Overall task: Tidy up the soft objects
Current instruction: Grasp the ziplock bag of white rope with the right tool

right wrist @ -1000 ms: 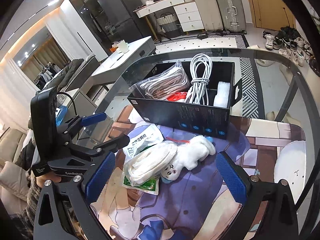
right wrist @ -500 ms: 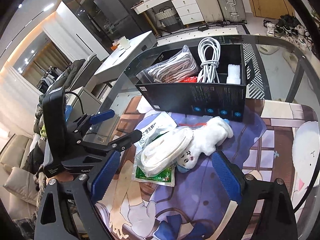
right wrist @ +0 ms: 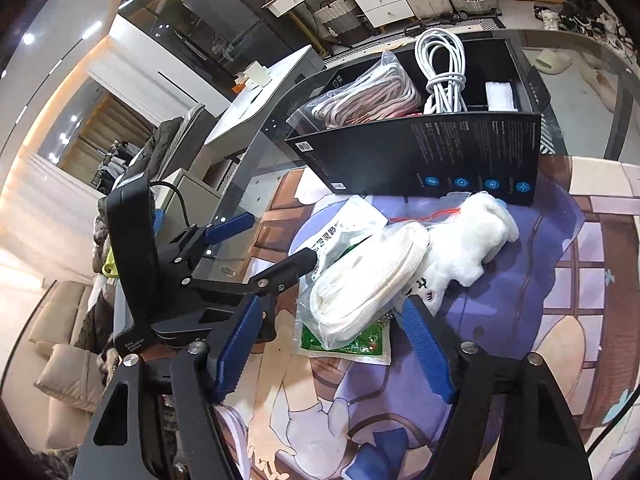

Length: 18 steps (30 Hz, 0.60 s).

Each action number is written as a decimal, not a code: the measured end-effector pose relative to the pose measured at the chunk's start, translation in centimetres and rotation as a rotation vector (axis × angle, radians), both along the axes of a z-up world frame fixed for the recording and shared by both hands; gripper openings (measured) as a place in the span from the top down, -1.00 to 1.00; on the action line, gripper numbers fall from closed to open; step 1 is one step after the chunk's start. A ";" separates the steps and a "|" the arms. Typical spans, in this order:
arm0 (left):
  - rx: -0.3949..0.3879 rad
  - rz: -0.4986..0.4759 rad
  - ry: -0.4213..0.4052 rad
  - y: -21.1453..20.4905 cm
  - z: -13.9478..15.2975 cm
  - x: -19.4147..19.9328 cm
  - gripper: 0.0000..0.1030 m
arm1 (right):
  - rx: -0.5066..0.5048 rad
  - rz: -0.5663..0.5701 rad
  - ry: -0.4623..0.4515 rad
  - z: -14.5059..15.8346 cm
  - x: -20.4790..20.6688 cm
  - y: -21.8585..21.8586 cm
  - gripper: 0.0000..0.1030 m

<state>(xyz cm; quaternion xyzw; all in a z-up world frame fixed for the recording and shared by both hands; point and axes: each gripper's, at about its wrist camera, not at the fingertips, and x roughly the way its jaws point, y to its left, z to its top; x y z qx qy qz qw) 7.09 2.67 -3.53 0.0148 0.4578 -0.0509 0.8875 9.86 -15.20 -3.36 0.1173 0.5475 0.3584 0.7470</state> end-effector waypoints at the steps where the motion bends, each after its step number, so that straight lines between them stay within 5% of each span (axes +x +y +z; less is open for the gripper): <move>1: -0.001 -0.001 0.003 0.0 -0.1 0.0 -1.00 | 0.005 -0.005 0.006 -0.3 0.1 0.0 -0.32; 4: -0.007 -0.001 0.007 0.0 -0.3 0.1 -1.00 | 0.020 -0.017 0.032 -0.8 0.5 0.0 -0.22; 11: -0.009 -0.003 0.012 0.1 -0.4 0.1 -1.00 | 0.039 -0.018 0.050 -1.4 1.0 0.3 0.43; 18: -0.014 -0.005 0.015 0.2 -0.1 -0.1 -1.00 | -0.006 -0.012 -0.024 -0.1 0.6 -0.1 0.59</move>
